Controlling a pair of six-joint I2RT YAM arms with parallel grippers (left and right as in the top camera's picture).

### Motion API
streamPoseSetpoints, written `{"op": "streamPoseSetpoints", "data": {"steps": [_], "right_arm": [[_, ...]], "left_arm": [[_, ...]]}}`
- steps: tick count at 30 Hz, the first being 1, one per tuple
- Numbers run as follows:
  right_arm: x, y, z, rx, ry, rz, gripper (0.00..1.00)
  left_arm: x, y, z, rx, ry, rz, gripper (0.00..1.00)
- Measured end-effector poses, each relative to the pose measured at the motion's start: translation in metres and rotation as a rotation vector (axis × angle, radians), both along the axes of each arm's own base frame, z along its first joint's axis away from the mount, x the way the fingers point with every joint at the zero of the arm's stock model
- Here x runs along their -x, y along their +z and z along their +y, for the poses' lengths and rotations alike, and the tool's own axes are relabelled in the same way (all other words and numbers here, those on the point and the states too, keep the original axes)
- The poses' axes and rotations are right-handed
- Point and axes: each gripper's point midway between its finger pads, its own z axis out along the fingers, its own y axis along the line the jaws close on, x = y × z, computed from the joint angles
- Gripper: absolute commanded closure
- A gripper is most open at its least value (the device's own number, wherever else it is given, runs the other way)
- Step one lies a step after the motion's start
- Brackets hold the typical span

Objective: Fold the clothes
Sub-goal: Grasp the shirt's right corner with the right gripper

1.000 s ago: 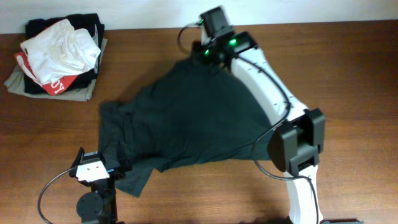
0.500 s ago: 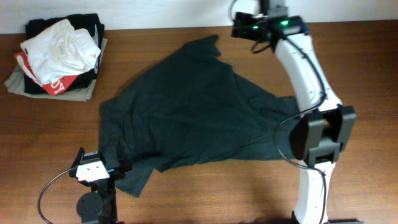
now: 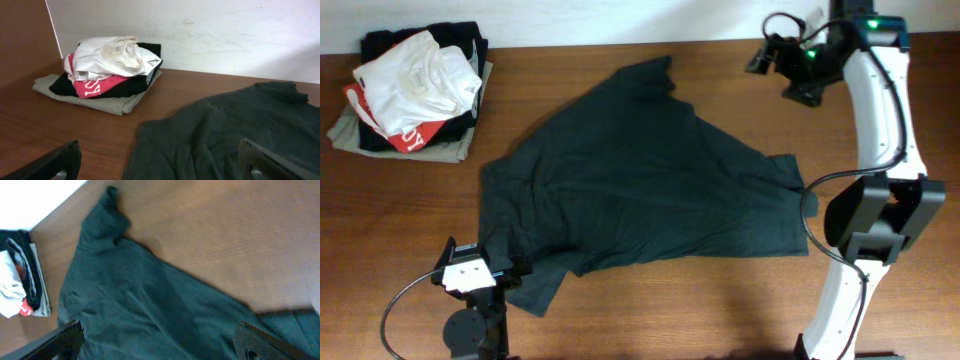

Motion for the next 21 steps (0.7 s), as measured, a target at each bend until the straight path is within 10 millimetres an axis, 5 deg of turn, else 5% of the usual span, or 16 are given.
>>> {"op": "streamPoseSetpoints", "data": {"steps": [5,10,16,21], "right_arm": [[0.058,-0.022,-0.049,0.106,-0.099,0.269,0.01],[0.098,-0.029,-0.071,0.249,-0.104,0.436,0.02],[0.106,-0.035,-0.063,0.348,-0.05,0.466,0.03],[0.147,-0.046,-0.051,0.471,-0.045,0.59,0.02]], "left_arm": [[0.0,0.0,0.0,0.0,0.0,0.0,0.01],[0.0,0.0,0.0,0.0,0.0,0.0,0.01],[0.0,0.0,0.0,0.0,0.0,0.0,0.01],[0.0,0.0,0.0,0.0,0.0,0.0,0.01]]}}
